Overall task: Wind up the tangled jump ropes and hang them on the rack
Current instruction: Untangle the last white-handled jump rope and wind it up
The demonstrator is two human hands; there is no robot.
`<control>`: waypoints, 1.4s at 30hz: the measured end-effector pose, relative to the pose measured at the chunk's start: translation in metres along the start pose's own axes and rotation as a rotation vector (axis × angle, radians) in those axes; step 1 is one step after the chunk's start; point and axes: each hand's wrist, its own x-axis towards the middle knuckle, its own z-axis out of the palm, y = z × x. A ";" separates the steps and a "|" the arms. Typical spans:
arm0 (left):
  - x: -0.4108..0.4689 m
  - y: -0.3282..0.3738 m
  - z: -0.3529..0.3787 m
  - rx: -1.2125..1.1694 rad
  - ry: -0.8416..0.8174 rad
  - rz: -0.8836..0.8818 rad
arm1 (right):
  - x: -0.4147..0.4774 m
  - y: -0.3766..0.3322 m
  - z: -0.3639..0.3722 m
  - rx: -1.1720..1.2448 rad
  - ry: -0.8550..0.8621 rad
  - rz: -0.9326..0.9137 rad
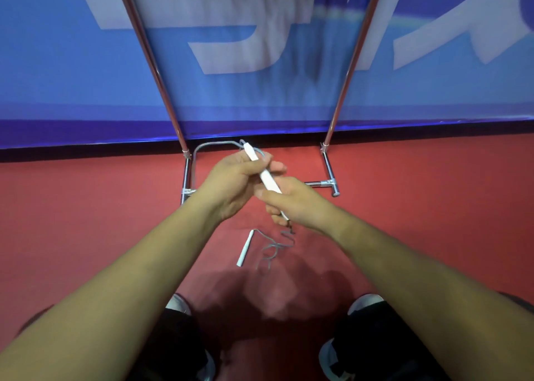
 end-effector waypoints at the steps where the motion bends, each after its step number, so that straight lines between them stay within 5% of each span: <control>1: 0.001 0.002 0.000 0.014 0.043 0.040 | -0.001 0.002 -0.002 -0.035 -0.042 0.017; 6: 0.007 0.032 -0.038 -0.009 0.357 0.137 | -0.006 0.039 -0.047 -0.440 -0.252 0.202; 10: 0.007 0.024 -0.053 0.186 0.439 0.073 | -0.003 0.058 -0.078 -0.508 -0.039 0.257; 15: 0.006 0.030 -0.083 1.289 0.578 -0.225 | -0.005 0.018 -0.081 -0.351 0.127 0.062; 18: -0.003 0.028 -0.057 0.822 0.410 -0.016 | -0.006 -0.002 -0.067 -0.451 -0.016 0.083; 20: -0.007 0.020 -0.035 0.544 0.131 0.084 | -0.009 -0.011 -0.051 -0.415 -0.149 0.100; 24: -0.011 0.004 -0.024 0.867 -0.267 -0.021 | -0.004 -0.023 -0.049 -0.260 -0.075 0.007; 31: 0.006 0.031 -0.054 0.333 0.438 0.171 | -0.012 0.034 -0.109 -0.591 -0.164 0.383; 35: 0.008 0.027 -0.073 0.615 0.608 0.149 | -0.012 0.046 -0.120 -0.489 0.053 0.251; 38: 0.006 0.020 -0.067 1.000 0.615 0.193 | -0.005 0.027 -0.098 -0.399 0.014 0.168; 42: -0.013 0.017 -0.022 0.888 0.173 0.229 | 0.001 -0.013 -0.058 -0.413 -0.093 0.033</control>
